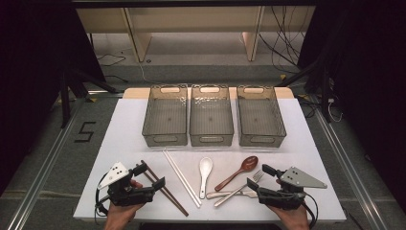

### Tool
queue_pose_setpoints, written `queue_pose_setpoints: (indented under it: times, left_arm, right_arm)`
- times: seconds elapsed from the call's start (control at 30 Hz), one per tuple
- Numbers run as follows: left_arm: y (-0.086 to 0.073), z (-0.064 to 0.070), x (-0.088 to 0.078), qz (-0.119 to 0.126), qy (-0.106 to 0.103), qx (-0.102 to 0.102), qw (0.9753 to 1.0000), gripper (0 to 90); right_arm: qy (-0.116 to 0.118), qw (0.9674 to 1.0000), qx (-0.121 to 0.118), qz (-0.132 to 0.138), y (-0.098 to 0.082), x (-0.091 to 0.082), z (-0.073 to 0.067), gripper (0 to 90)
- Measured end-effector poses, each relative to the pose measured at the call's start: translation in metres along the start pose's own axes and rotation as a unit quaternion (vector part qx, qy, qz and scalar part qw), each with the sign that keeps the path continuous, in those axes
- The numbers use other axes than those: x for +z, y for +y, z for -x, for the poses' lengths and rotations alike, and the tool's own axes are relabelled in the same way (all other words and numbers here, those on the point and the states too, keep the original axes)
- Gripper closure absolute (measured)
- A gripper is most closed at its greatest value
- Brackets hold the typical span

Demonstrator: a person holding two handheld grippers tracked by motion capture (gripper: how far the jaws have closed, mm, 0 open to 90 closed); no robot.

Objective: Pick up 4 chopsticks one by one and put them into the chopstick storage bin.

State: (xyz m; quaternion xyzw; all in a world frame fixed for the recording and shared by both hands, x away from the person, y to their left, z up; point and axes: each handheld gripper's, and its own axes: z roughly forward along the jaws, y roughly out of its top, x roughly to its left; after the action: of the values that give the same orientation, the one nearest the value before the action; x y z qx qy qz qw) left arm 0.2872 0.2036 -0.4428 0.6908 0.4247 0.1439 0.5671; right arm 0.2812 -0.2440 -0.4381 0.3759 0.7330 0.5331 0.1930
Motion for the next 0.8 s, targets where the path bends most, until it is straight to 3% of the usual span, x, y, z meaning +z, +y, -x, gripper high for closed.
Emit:
queue_pose_setpoints:
  times: [0.43,0.67,0.8]
  left_arm:
    - [0.003,-0.003,0.002,-0.012,0.003,0.002,0.9999,8.8]
    - [0.008,-0.007,0.005,-0.045,-0.003,0.007,0.9989,9.7]
    - [0.014,-0.007,0.006,-0.078,0.002,0.031,0.9965,11.3]
  right_arm:
    - [-0.001,1.0000,0.004,0.001,0.000,-0.002,0.001,26.3]
    - [-0.002,1.0000,0.006,0.003,0.000,-0.004,0.003,26.4]
    - [-0.002,1.0000,0.005,-0.001,0.000,-0.004,0.003,26.5]
